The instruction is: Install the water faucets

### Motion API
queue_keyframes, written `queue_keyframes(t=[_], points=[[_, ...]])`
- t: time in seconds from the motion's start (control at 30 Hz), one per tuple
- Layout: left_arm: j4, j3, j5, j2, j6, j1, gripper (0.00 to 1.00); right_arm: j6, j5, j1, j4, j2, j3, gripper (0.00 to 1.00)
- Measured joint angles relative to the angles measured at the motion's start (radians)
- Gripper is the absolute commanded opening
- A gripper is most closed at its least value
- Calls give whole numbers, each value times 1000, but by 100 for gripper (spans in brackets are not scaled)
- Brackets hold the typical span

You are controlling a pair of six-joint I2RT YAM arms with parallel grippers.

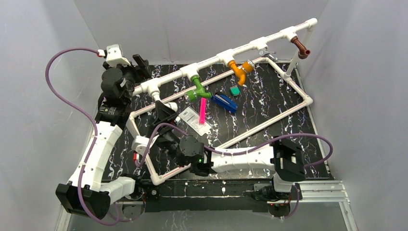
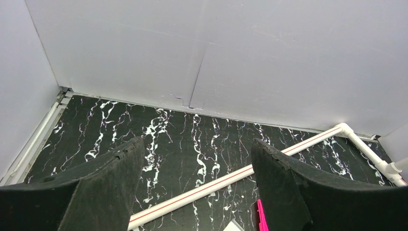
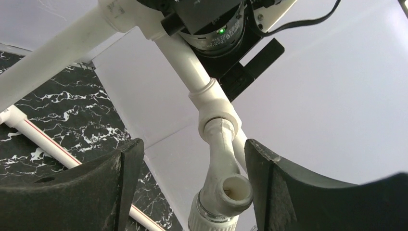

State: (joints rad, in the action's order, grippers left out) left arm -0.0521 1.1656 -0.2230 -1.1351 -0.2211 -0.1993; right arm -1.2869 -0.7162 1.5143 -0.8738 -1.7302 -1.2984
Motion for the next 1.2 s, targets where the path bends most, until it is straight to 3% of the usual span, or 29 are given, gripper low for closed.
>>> queue_keyframes(t=[0.23, 0.4, 0.47, 0.6, 0.8, 1.2], points=[[0, 0, 0, 0, 0, 0, 79, 76, 1, -28, 27, 3, -3, 69], [0, 0, 1, 0, 0, 0, 79, 135, 12, -40, 59, 23, -18, 52], [0, 0, 2, 0, 0, 0, 79, 148, 12, -43, 63, 25, -22, 39], [-1, 0, 2, 0, 0, 1, 79, 163, 6, -51, 59, 33, -37, 1], [-1, 0, 2, 0, 1, 1, 79, 175, 1, -55, 50, 33, -37, 1], [-2, 0, 2, 0, 1, 1, 79, 360, -28, -56, -50, 19, -33, 1]])
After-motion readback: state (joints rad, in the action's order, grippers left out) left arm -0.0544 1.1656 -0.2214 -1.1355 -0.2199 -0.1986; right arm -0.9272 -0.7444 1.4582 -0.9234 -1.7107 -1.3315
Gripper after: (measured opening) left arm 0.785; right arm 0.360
